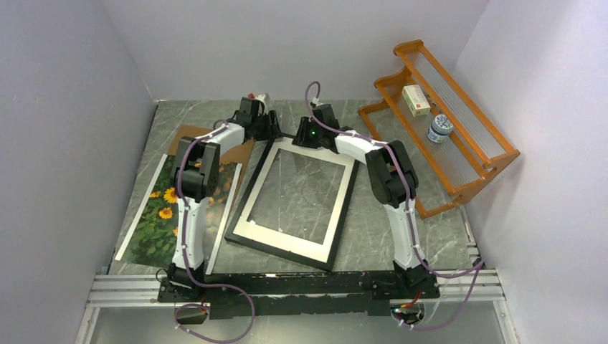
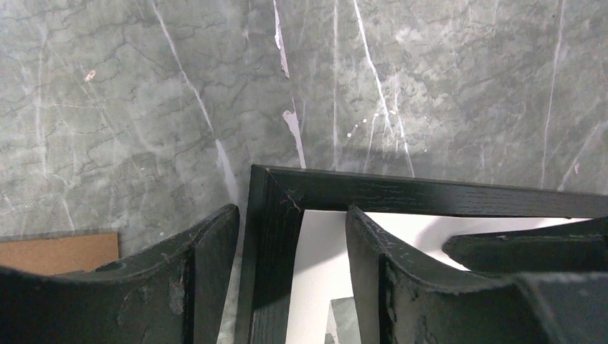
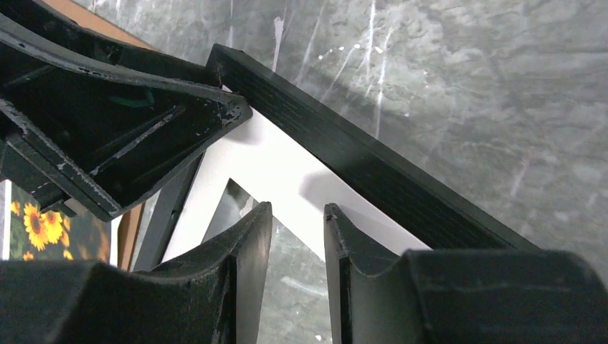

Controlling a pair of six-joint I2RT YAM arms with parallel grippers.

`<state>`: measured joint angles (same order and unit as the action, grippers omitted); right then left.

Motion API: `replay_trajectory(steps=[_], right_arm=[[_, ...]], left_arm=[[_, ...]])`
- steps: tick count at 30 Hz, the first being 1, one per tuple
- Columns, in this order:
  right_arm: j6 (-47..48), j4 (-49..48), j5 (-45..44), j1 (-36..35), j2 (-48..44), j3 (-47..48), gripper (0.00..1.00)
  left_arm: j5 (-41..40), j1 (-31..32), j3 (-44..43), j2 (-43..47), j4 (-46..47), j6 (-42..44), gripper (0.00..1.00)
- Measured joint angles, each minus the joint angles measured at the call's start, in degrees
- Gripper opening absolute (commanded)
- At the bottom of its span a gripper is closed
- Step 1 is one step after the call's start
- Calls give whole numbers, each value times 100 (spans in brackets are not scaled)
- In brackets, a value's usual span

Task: Put the photo into the frame
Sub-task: Adjust the photo frame item on the photo frame.

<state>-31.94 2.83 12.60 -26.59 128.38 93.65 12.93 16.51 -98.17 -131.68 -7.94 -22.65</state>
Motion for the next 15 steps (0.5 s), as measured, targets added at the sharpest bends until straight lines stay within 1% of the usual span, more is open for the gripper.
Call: replay_trajectory(steps=[3,11,15], right_arm=[[72,0,-26,-42,142,131,36],[166,4,-33,-61,160,157,36],[223,15,-48,-68,179,205,36]], left_arm=[[28,-4,52,17,81,70,60],[76,4,249,87,260,245,55],[87,4,413,151,446,334,54]])
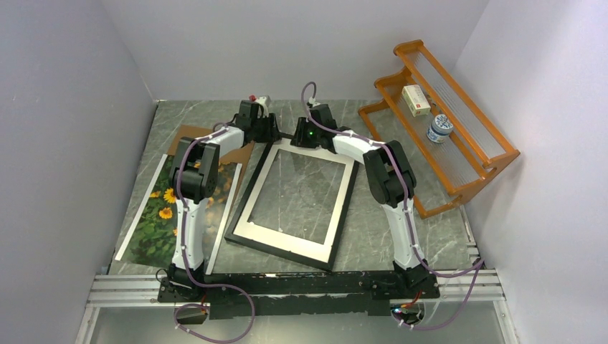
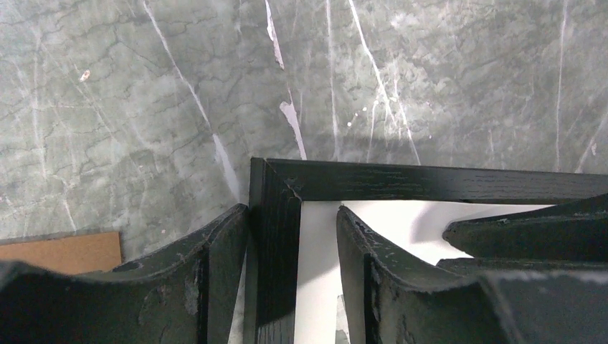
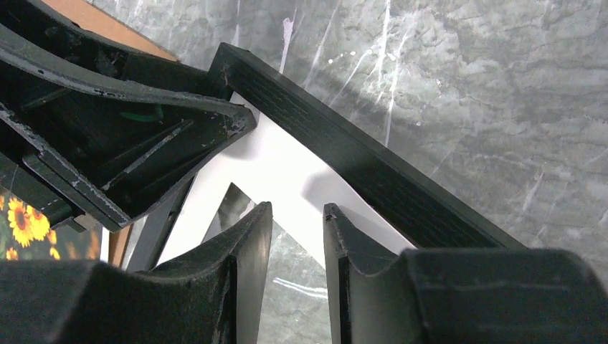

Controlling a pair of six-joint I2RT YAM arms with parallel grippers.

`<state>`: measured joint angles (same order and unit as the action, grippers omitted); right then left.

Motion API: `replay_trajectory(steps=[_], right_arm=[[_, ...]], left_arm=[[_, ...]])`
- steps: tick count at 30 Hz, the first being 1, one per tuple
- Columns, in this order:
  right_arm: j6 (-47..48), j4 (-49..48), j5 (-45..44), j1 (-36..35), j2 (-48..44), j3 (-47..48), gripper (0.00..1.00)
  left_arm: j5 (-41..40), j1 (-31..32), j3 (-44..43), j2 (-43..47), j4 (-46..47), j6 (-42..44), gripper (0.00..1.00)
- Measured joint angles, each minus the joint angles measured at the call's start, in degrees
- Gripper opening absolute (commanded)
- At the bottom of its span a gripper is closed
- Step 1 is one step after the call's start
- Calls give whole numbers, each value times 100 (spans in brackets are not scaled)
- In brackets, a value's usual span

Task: Put the photo into the frame
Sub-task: Adjust the photo frame item on the photo frame.

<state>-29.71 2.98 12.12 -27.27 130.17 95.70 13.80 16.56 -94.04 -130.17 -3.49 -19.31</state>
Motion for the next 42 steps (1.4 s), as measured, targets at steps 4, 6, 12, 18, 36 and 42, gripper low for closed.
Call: replay_trajectory(steps=[4,6,12,18,36,42], right_arm=[[74,-4,-92,-22,2,11,36],[98,-7,-168,-44,0,9,36],[162,20,-623,-79,-203,-144,36],[275,101,-892,-24,-299,-175,36],[313,407,-380,-39,-297,-181,37],[573,450,-577,-61,-302,-184,44]], left_arm=[[4,0,105,48,87,31,57],[7,4,107,57,76,44,58],[46,15,48,59,-31,63,64],[136,20,15,59,-94,85,65],[138,17,-17,59,-197,168,63],[173,20,-17,70,-199,160,71]])
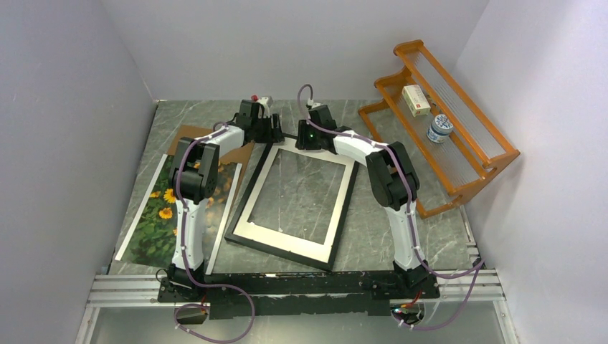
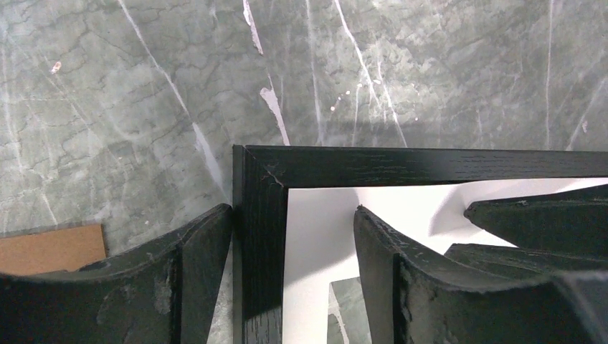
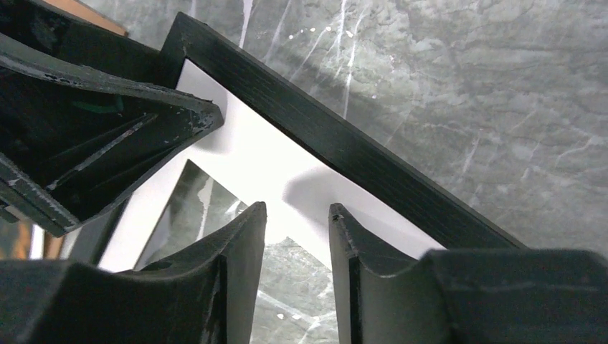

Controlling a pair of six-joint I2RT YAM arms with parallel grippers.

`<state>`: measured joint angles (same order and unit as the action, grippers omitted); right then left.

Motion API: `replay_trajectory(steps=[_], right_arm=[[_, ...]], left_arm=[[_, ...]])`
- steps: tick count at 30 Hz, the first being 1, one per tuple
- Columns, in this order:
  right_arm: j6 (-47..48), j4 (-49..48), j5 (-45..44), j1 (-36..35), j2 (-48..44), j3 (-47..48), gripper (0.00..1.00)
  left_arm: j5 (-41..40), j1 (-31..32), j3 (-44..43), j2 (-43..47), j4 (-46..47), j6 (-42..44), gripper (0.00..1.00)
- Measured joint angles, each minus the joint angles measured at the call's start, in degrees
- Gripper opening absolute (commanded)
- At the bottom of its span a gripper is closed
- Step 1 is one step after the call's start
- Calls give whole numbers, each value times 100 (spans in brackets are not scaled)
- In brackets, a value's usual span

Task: Put the photo into the frame
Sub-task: Adjust the photo frame item on the photo frame.

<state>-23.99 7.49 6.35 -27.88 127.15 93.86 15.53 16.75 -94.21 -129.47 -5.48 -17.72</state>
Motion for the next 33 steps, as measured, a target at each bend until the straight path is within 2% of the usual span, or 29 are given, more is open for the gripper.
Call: replay_trajectory(steps=[8,15,22,33], right_arm=[[837,295,-603,-76,-22,144,55],[1268,417,-525,-87,-17,201,61],[1429,625,-48,-39,83,400,65],[1482,658,584,-22,133,424,66]], left_arm=[[26,22,-44,17,-111,-68,76],[26,22,-129,17,-297,-168,79],[4,11,-321,-79,-509,-199,65],[-15,-11,-341,-92,-553,-205,66]])
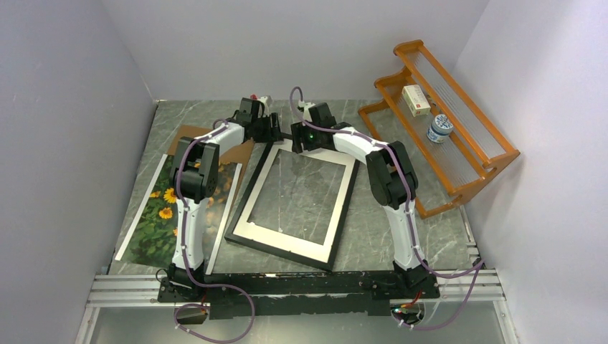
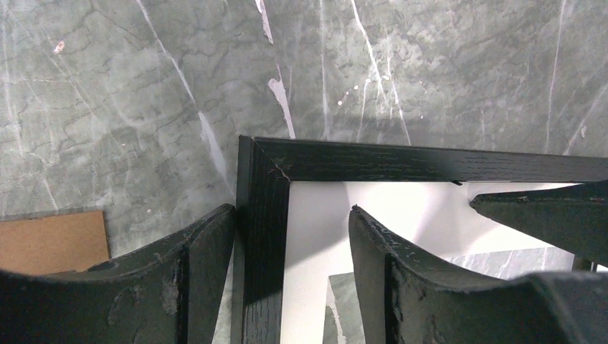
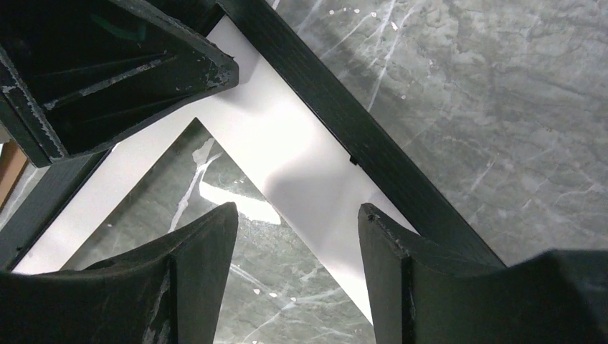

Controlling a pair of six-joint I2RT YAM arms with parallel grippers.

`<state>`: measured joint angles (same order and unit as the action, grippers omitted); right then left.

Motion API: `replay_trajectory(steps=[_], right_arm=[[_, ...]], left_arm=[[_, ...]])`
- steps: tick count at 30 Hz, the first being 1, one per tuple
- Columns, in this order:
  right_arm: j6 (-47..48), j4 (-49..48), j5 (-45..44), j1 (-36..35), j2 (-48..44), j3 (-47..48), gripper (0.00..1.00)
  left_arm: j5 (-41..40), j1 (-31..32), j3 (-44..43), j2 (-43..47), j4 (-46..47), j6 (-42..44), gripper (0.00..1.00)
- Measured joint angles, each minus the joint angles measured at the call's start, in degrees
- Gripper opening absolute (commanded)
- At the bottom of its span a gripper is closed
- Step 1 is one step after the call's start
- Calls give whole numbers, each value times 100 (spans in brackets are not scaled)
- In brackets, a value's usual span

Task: Put the photo into the frame
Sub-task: Adjust the photo frame item on the photo frame.

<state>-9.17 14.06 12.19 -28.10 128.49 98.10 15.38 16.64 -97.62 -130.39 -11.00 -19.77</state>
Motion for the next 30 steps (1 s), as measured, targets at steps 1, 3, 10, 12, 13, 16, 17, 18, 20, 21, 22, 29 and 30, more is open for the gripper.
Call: replay_trajectory(steps=[1,3,10,12,13,16,17,18,20,21,22,29,30], right_arm=[[-4,-26,-7,0,-11,-22,66],[-50,-85,-70,0,-76,-118,66],[-341,-249,-730,20,-868,-935,66],[-442,-256,-955,44,-1198,-1097,66],[-509,-256,-1071,70,-1405,-1161,66],[-726,-260,-1331,199,-1928,-1296,66],[-793,-256,-1388,256,-2070,-1355,66],[-876,-256,-1451,330,-2216,-1440,66],[-1019,-236,-1530,479,-2402,-1609,66],[-1093,-216,-1558,562,-2448,-1698,66],[-1154,-186,-1580,627,-2459,-1786,66],[-1445,356,-1624,844,-2083,-2031,64],[-1471,407,-1641,839,-2011,-2031,64]], left_arm=[[0,0,0,0,2,-2,66],[2,0,0,0,2,-4,68],[17,11,-22,17,-55,-44,74],[11,22,-46,42,-179,-48,76],[7,24,-52,52,-232,-48,76],[-17,35,-55,118,-461,-50,77],[-22,39,-55,136,-525,-52,77],[-24,39,-52,155,-586,-61,77],[-26,44,-17,192,-658,-72,77],[-28,44,2,214,-710,-74,77],[-31,44,13,227,-737,-85,77],[-70,44,44,243,-750,-96,77],[-74,44,44,243,-750,-96,77]])
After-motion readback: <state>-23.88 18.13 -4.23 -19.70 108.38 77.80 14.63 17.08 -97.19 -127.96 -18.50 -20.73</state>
